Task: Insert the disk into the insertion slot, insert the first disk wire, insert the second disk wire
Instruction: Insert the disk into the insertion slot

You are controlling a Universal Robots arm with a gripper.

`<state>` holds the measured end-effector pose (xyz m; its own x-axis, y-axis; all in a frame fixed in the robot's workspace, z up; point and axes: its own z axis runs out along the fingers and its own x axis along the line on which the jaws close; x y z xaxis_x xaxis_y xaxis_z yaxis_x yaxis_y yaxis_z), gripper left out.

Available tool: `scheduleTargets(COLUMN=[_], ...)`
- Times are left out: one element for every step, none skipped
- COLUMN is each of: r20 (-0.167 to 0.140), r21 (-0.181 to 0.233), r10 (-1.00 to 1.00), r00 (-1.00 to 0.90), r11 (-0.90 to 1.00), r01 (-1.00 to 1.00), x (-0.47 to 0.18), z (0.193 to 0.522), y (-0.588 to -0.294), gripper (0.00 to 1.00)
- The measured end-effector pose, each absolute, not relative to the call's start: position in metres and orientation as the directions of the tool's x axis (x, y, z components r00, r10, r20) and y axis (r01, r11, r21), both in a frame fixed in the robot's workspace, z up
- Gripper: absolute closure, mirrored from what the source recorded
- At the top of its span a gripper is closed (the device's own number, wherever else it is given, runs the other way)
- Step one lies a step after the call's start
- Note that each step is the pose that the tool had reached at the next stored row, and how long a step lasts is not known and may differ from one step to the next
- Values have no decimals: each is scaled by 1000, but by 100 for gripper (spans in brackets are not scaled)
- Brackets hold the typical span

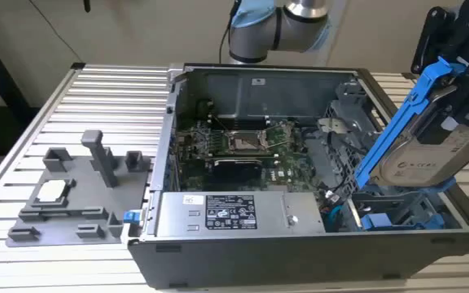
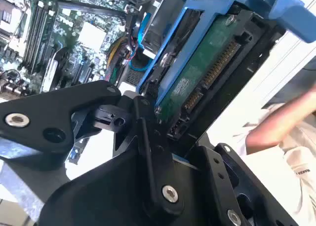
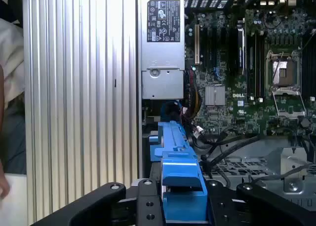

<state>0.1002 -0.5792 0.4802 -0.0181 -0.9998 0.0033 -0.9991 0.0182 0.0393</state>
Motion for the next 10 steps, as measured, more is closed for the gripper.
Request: scheduleTargets(r20=[3,3,3,3,3,3,3,3,3,3], r21=[39,39,39,39,39,39,39,39,39,39], r10=[-1000,-1000,-1000,-1000,-1000,-1000,-1000,-1000,-1000,-1000], r00=[-18,-18,-18,-18,-18,-18,-18,-18,-18,-18], r11=[18,18,18,18,18,18,18,18,18,18], r01=[-999,-999,-999,-999,-999,-999,-999,-999,-999,-999], x=[100,100,100,100,100,100,100,100,100,101], z=[480,480,480,480,480,480,480,479,478,477], y=[-579,-579,-579,-579,-579,-579,-579,-579,-579,-579], gripper=[67,67,67,67,67,67,67,67,67,67])
